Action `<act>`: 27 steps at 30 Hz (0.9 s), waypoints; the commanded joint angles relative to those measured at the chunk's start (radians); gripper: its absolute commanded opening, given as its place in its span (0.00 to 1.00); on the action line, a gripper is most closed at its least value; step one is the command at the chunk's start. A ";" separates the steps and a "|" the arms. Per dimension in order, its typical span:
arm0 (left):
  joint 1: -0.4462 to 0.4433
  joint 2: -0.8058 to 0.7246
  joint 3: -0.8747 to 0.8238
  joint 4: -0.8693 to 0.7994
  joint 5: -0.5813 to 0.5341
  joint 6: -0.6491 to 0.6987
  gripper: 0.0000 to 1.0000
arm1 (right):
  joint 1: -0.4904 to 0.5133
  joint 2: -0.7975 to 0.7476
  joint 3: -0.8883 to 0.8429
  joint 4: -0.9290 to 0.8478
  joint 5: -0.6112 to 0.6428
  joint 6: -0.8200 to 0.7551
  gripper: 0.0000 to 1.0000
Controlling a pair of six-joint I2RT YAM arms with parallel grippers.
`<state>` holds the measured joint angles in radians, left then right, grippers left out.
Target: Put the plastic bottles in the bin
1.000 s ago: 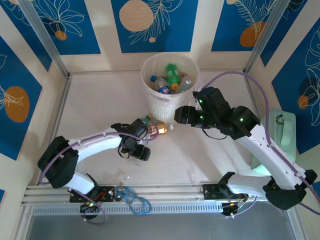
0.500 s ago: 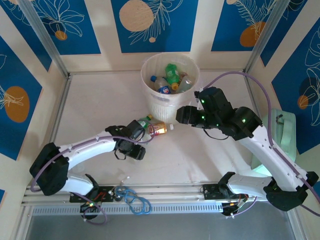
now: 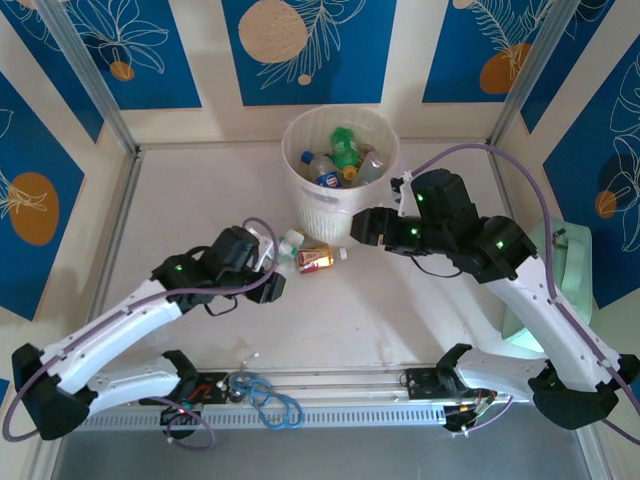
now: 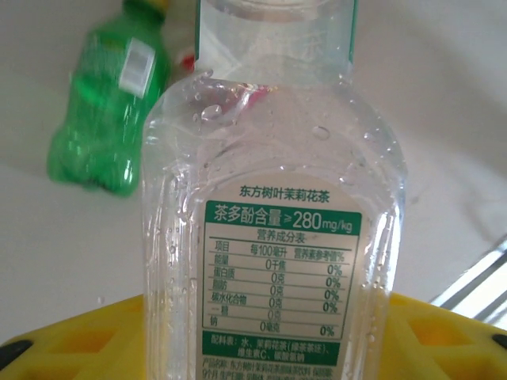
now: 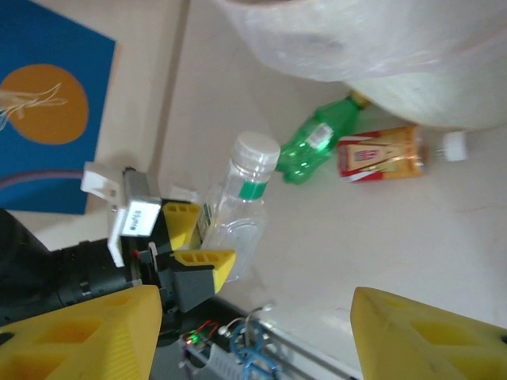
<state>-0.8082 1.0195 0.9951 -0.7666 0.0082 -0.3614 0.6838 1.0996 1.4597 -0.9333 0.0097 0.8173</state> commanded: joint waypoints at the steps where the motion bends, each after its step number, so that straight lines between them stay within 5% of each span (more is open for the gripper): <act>1: -0.015 -0.047 0.068 -0.028 0.085 0.062 0.57 | 0.015 0.052 0.035 0.065 -0.161 0.007 0.65; 13: -0.020 -0.138 0.157 0.037 0.213 0.122 0.56 | 0.069 0.197 0.163 0.111 -0.187 0.008 0.68; 27: -0.020 -0.149 0.160 0.040 0.212 0.134 0.56 | 0.118 0.309 0.214 0.138 -0.185 -0.004 0.66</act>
<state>-0.8165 0.8909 1.1259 -0.7441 0.2096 -0.2520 0.7883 1.4071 1.6501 -0.8139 -0.1551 0.8200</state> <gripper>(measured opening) 0.564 0.660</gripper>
